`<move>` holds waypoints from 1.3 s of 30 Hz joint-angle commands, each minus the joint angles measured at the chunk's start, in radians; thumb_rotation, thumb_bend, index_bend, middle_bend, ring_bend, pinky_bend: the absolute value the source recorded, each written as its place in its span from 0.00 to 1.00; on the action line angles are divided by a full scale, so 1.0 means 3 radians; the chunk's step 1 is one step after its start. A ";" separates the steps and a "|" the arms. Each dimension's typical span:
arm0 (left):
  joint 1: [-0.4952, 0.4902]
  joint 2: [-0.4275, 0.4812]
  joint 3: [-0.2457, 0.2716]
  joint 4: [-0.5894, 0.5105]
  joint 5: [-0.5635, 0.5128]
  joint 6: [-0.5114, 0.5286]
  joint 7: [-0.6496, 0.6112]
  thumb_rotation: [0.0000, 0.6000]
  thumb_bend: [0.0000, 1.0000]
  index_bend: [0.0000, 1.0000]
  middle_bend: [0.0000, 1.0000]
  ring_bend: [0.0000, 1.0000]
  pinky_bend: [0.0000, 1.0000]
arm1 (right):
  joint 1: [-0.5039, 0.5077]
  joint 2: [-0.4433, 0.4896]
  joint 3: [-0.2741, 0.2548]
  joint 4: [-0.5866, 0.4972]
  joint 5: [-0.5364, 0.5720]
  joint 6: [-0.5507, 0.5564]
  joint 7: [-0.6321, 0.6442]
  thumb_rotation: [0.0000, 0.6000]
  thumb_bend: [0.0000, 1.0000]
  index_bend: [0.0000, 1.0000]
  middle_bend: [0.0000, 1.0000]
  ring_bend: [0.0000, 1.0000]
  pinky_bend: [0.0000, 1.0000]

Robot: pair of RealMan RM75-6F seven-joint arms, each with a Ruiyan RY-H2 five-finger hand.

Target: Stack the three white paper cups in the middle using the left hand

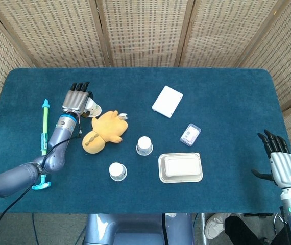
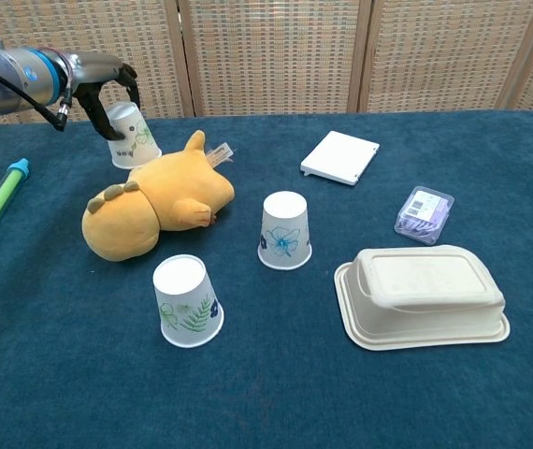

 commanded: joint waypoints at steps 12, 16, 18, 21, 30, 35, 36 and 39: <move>-0.0075 0.1137 -0.0317 -0.2100 0.0158 0.0718 0.0221 1.00 0.34 0.41 0.00 0.00 0.02 | -0.0037 0.0047 -0.0021 -0.0055 -0.0099 0.0099 0.0074 1.00 0.07 0.00 0.00 0.00 0.02; -0.0313 0.1029 -0.0341 -0.2396 0.0113 0.0751 0.0358 1.00 0.33 0.41 0.00 0.00 0.02 | -0.0053 0.0075 -0.0016 -0.0045 -0.0093 0.0110 0.0170 1.00 0.07 0.00 0.00 0.00 0.02; -0.0400 0.0936 -0.0310 -0.2417 0.0059 0.0788 0.0421 1.00 0.33 0.40 0.00 0.00 0.02 | -0.0057 0.0085 -0.0015 -0.0039 -0.0097 0.0114 0.0206 1.00 0.07 0.00 0.00 0.00 0.02; -0.0511 0.0788 -0.0254 -0.2415 0.0003 0.0806 0.0486 1.00 0.33 0.40 0.00 0.00 0.02 | -0.0065 0.0098 -0.0014 -0.0027 -0.0096 0.0120 0.0251 1.00 0.07 0.00 0.00 0.00 0.02; -0.0749 0.0426 -0.0048 -0.2262 -0.0150 0.0846 0.0660 1.00 0.33 0.40 0.00 0.00 0.02 | -0.0092 0.0126 -0.0001 0.0027 -0.0068 0.0132 0.0386 1.00 0.07 0.00 0.00 0.00 0.02; -0.0805 0.0319 0.0081 -0.2158 -0.0227 0.0820 0.0695 1.00 0.34 0.40 0.00 0.00 0.02 | -0.0101 0.0129 0.0004 0.0046 -0.0058 0.0137 0.0415 1.00 0.07 0.00 0.00 0.00 0.02; -0.0812 0.0301 0.0106 -0.2136 -0.0236 0.0812 0.0699 1.00 0.33 0.40 0.00 0.00 0.02 | -0.0102 0.0128 0.0005 0.0046 -0.0057 0.0138 0.0415 1.00 0.07 0.00 0.00 0.00 0.02; -0.0831 0.0209 0.0202 -0.2044 -0.0264 0.0775 0.0710 1.00 0.34 0.40 0.00 0.00 0.02 | -0.0100 0.0124 0.0005 0.0041 -0.0063 0.0139 0.0400 1.00 0.07 0.00 0.00 0.00 0.02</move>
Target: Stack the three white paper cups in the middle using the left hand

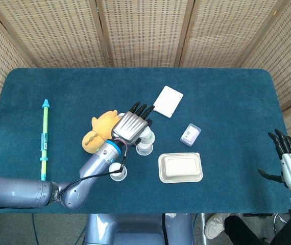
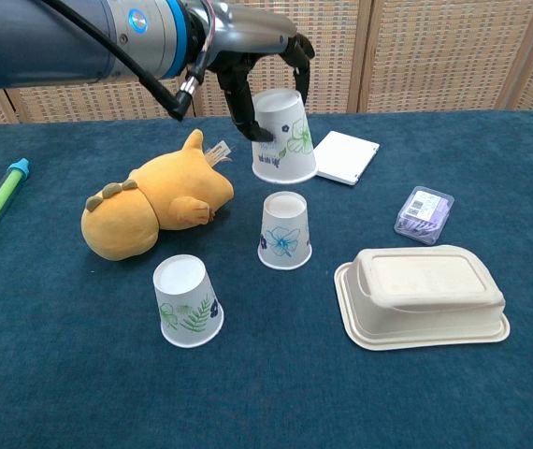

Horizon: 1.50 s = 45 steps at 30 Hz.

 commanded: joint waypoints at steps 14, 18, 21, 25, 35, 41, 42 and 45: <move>-0.0081 -0.0270 0.0161 0.0276 -0.0053 -0.0059 -0.0028 1.00 0.33 0.40 0.00 0.00 0.02 | 0.0000 -0.0003 0.0013 0.0008 0.0004 0.0001 0.0017 1.00 0.07 0.00 0.00 0.00 0.02; -0.0111 -0.0314 0.0193 0.0334 -0.0081 -0.0047 0.0012 1.00 0.34 0.40 0.00 0.00 0.02 | -0.0004 -0.0002 0.0016 0.0014 0.0007 0.0004 0.0032 1.00 0.07 0.00 0.00 0.00 0.02; -0.0127 -0.0415 0.0211 0.0472 -0.0075 -0.0030 0.0020 1.00 0.33 0.40 0.00 0.00 0.02 | -0.0008 0.0003 0.0017 0.0016 0.0005 0.0010 0.0039 1.00 0.07 0.00 0.00 0.00 0.02; -0.0125 -0.0484 0.0221 0.0560 -0.0058 -0.0037 0.0001 1.00 0.34 0.35 0.00 0.00 0.01 | -0.0008 0.0002 0.0017 0.0015 0.0003 0.0009 0.0035 1.00 0.07 0.00 0.00 0.00 0.02; -0.0053 -0.0367 0.0230 0.0425 0.0003 -0.0055 -0.0105 1.00 0.26 0.11 0.00 0.00 0.00 | 0.0000 -0.0011 0.0021 0.0021 0.0021 -0.0014 0.0003 1.00 0.07 0.00 0.00 0.00 0.02; 0.0126 -0.0123 0.0255 0.0052 0.0334 0.0067 -0.0304 1.00 0.26 0.13 0.00 0.00 0.00 | 0.0008 -0.0016 0.0022 0.0017 0.0034 -0.0037 -0.0024 1.00 0.07 0.00 0.00 0.00 0.02; 0.0174 -0.0065 0.0280 -0.0034 0.0427 0.0095 -0.0342 1.00 0.26 0.15 0.00 0.00 0.00 | 0.0010 -0.0017 0.0022 0.0016 0.0035 -0.0043 -0.0025 1.00 0.07 0.00 0.00 0.00 0.02; 0.0339 0.0142 0.0404 -0.0293 0.0780 0.0177 -0.0439 1.00 0.26 0.19 0.00 0.00 0.00 | 0.0017 -0.0021 0.0023 0.0015 0.0053 -0.0065 -0.0041 1.00 0.07 0.00 0.00 0.00 0.02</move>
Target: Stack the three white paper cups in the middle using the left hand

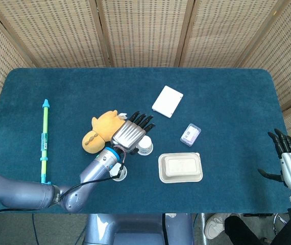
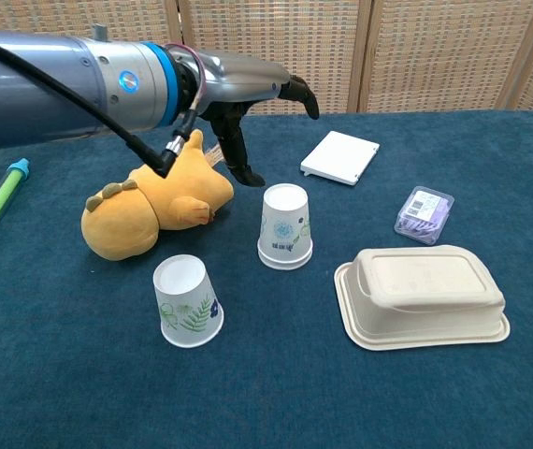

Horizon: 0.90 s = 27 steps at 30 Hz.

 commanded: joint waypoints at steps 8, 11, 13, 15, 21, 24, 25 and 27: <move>0.0704 0.0753 0.0617 -0.0813 0.1273 0.0370 -0.0322 1.00 0.26 0.19 0.00 0.00 0.00 | -0.0017 0.0008 0.0011 -0.0057 0.0014 0.0044 -0.0095 1.00 0.07 0.00 0.00 0.00 0.02; 0.0883 0.0868 0.0757 -0.0863 0.1600 0.0445 -0.0451 1.00 0.26 0.19 0.00 0.00 0.00 | -0.0024 0.0010 0.0011 -0.0073 0.0016 0.0057 -0.0116 1.00 0.07 0.00 0.00 0.00 0.02; 0.1014 0.0938 0.0855 -0.0868 0.1826 0.0503 -0.0537 1.00 0.26 0.20 0.00 0.00 0.00 | -0.0029 0.0012 0.0012 -0.0080 0.0018 0.0065 -0.0125 1.00 0.07 0.00 0.00 0.00 0.02; 0.1116 0.0979 0.0920 -0.0852 0.1987 0.0548 -0.0601 1.00 0.26 0.22 0.00 0.00 0.00 | -0.0032 0.0011 0.0014 -0.0085 0.0020 0.0072 -0.0136 1.00 0.07 0.00 0.00 0.00 0.03; 0.1350 0.0946 0.1040 -0.0684 0.2263 0.0516 -0.0779 1.00 0.26 0.25 0.00 0.00 0.00 | -0.0040 0.0008 0.0013 -0.0113 0.0001 0.0099 -0.0174 1.00 0.07 0.00 0.00 0.00 0.03; 0.1388 0.0869 0.1026 -0.0590 0.2241 0.0422 -0.0788 1.00 0.26 0.25 0.00 0.00 0.00 | -0.0041 0.0008 0.0009 -0.0128 -0.0010 0.0106 -0.0191 1.00 0.07 0.00 0.00 0.00 0.03; 0.1396 0.0843 0.1014 -0.0559 0.2223 0.0391 -0.0787 1.00 0.26 0.25 0.00 0.00 0.00 | -0.0041 0.0008 0.0008 -0.0131 -0.0013 0.0107 -0.0195 1.00 0.07 0.00 0.00 0.00 0.03; 0.1409 0.0789 0.0984 -0.0499 0.2182 0.0335 -0.0773 1.00 0.26 0.24 0.00 0.00 0.00 | -0.0041 0.0009 0.0006 -0.0135 -0.0013 0.0105 -0.0203 1.00 0.07 0.00 0.00 0.00 0.03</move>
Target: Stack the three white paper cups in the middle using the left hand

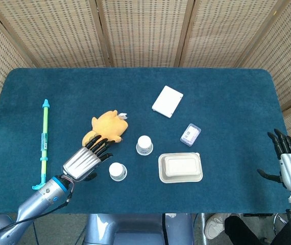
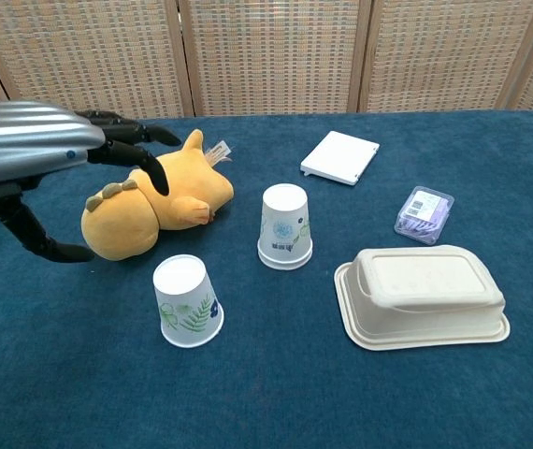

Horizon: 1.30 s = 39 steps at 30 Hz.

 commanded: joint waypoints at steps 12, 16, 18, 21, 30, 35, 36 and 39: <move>-0.0033 -0.0442 -0.0272 0.0343 -0.0357 -0.0420 0.0170 1.00 0.26 0.22 0.00 0.00 0.00 | -0.0011 0.0016 0.0007 0.0012 0.0012 0.0001 0.0054 1.00 0.07 0.00 0.00 0.00 0.02; -0.0062 -0.0566 -0.0336 0.0414 -0.0486 -0.0512 0.0250 1.00 0.26 0.23 0.00 0.00 0.00 | -0.0010 0.0023 0.0006 0.0015 0.0013 -0.0012 0.0079 1.00 0.07 0.00 0.00 0.00 0.02; -0.0078 -0.0616 -0.0356 0.0446 -0.0543 -0.0553 0.0292 1.00 0.26 0.24 0.00 0.00 0.00 | -0.0011 0.0025 0.0008 0.0016 0.0013 -0.0009 0.0087 1.00 0.07 0.00 0.00 0.00 0.02; -0.0097 -0.0692 -0.0373 0.0502 -0.0621 -0.0590 0.0391 1.00 0.27 0.29 0.00 0.00 0.00 | -0.0018 0.0030 0.0012 0.0018 0.0007 0.0007 0.0113 1.00 0.07 0.00 0.00 0.00 0.02; -0.0117 -0.0870 -0.0420 0.0621 -0.0776 -0.0649 0.0485 1.00 0.27 0.44 0.00 0.00 0.00 | -0.0030 0.0046 0.0011 0.0017 -0.0017 0.0030 0.0162 1.00 0.07 0.00 0.00 0.00 0.02; -0.0096 -0.0837 -0.0432 0.0547 -0.0680 -0.0579 0.0495 1.00 0.28 0.45 0.00 0.00 0.00 | -0.0034 0.0050 0.0008 0.0014 -0.0030 0.0039 0.0168 1.00 0.07 0.01 0.00 0.00 0.02; -0.0089 -0.0799 -0.0446 0.0496 -0.0645 -0.0553 0.0480 1.00 0.28 0.45 0.00 0.00 0.00 | -0.0033 0.0050 0.0006 0.0014 -0.0033 0.0037 0.0166 1.00 0.07 0.01 0.00 0.00 0.02; -0.0091 -0.0694 -0.0493 0.0367 -0.0583 -0.0516 0.0456 1.00 0.28 0.45 0.00 0.00 0.00 | -0.0030 0.0050 0.0006 0.0010 -0.0032 0.0030 0.0163 1.00 0.07 0.01 0.00 0.00 0.02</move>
